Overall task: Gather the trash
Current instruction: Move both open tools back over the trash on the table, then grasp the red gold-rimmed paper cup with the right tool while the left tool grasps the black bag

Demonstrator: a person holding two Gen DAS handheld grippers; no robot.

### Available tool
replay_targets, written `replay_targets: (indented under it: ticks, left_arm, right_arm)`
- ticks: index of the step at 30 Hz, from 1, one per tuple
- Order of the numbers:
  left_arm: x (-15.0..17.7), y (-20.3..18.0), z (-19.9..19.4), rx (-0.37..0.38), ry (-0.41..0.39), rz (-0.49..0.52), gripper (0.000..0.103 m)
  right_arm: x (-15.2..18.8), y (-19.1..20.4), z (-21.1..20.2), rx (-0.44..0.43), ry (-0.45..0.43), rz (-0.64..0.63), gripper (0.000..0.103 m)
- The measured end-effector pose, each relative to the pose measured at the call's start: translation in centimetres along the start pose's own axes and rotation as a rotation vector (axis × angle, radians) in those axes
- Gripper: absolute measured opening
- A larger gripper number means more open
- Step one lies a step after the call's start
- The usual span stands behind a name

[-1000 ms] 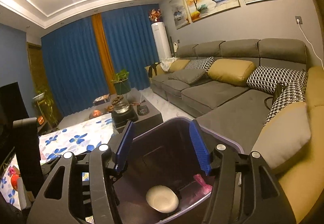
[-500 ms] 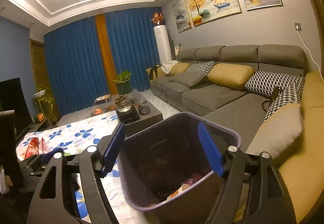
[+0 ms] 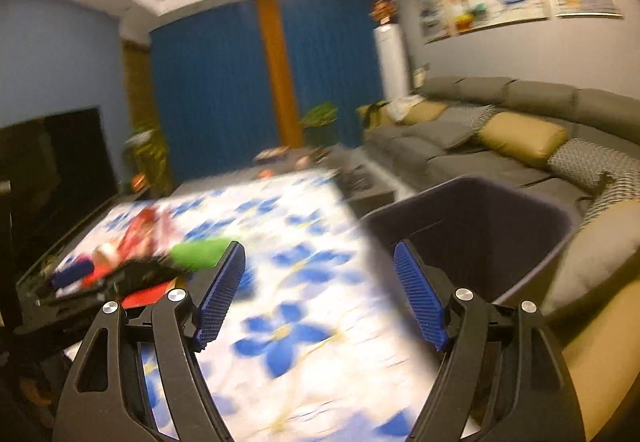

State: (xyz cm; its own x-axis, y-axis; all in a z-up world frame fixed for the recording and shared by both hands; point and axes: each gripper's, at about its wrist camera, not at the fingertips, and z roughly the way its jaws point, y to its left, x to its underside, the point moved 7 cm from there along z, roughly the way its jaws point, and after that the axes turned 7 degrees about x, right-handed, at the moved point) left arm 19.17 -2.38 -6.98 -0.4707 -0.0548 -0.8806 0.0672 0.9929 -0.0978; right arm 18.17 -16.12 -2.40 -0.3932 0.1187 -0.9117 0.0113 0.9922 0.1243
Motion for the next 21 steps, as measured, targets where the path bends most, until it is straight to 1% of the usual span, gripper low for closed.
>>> replay_targets:
  ticks: [1, 5, 10, 12, 15, 19, 20, 21]
  left_arm:
    - [0.3, 1.1, -0.5, -0.018, 0.0, -0.01, 0.087]
    - [1.6, 6.5, -2.4, -0.104, 0.002, -0.069, 0.087]
    - [2.1, 11.4, -4.4, -0.171, -0.025, -0.137, 0.087]
    - [2.2, 12.6, -5.1, -0.181, -0.037, -0.154, 0.087]
    - [2.3, 13.4, -5.7, -0.189, -0.048, -0.161, 0.087]
    - [2.6, 13.8, -5.7, -0.189, -0.048, -0.16, 0.087]
    - [2.6, 13.8, -5.6, -0.189, -0.048, -0.16, 0.087]
    - [2.6, 13.8, -5.6, -0.188, -0.048, -0.159, 0.087]
  right_arm:
    - [0.8, 1.8, 0.4, -0.029, 0.021, -0.016, 0.076]
    - [2.2, 6.4, 1.6, -0.095, 0.06, -0.07, 0.075]
    - [3.7, 10.4, 3.1, -0.139, 0.115, -0.112, 0.075]
    - [4.4, 11.1, 3.7, -0.148, 0.139, -0.12, 0.072]
    - [5.2, 11.7, 5.0, -0.155, 0.18, -0.125, 0.067]
    - [6.0, 12.5, 6.3, -0.161, 0.222, -0.147, 0.062]
    - [6.1, 12.5, 6.4, -0.17, 0.233, -0.148, 0.059]
    - [6.2, 12.8, 6.8, -0.182, 0.244, -0.147, 0.059]
